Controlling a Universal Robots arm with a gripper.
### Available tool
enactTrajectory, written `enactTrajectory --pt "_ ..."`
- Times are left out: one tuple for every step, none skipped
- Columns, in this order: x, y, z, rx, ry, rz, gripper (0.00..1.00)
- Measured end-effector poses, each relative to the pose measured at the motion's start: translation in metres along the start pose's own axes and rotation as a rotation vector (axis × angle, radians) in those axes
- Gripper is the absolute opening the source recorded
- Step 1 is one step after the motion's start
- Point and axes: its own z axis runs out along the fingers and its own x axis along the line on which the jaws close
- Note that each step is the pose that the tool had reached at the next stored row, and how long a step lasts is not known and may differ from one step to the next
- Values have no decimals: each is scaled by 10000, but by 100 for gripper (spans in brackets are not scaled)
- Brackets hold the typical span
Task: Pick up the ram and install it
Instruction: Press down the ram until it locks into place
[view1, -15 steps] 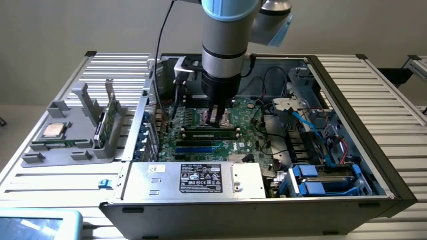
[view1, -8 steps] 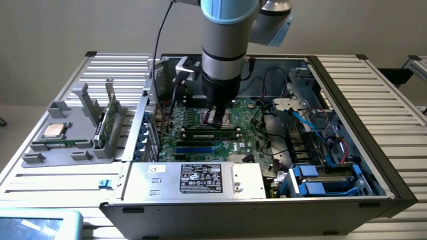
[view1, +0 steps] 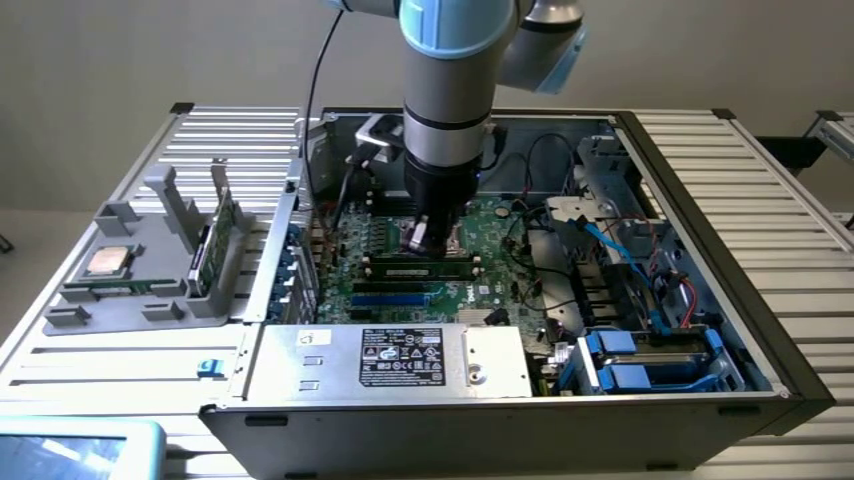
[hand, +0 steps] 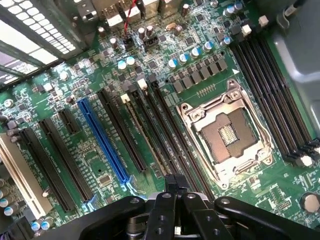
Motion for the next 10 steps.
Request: enactTrajectory --pt "1 0 9 15 -8 164 9" --pt "1 -1 17 29 -15 326 9" --pt "2 -1 26 45 -23 494 9" --pt "3 -1 34 59 -29 657 9" --pt "4 -2 41 74 -36 812 9" --pt "4 -2 48 88 -43 967 9" --pt "5 -2 55 102 -50 1123 9" --pt "5 -3 59 115 -55 1268 9" --pt "6 -3 64 130 -61 1427 9" --pt "6 -3 68 144 -68 1586 9"
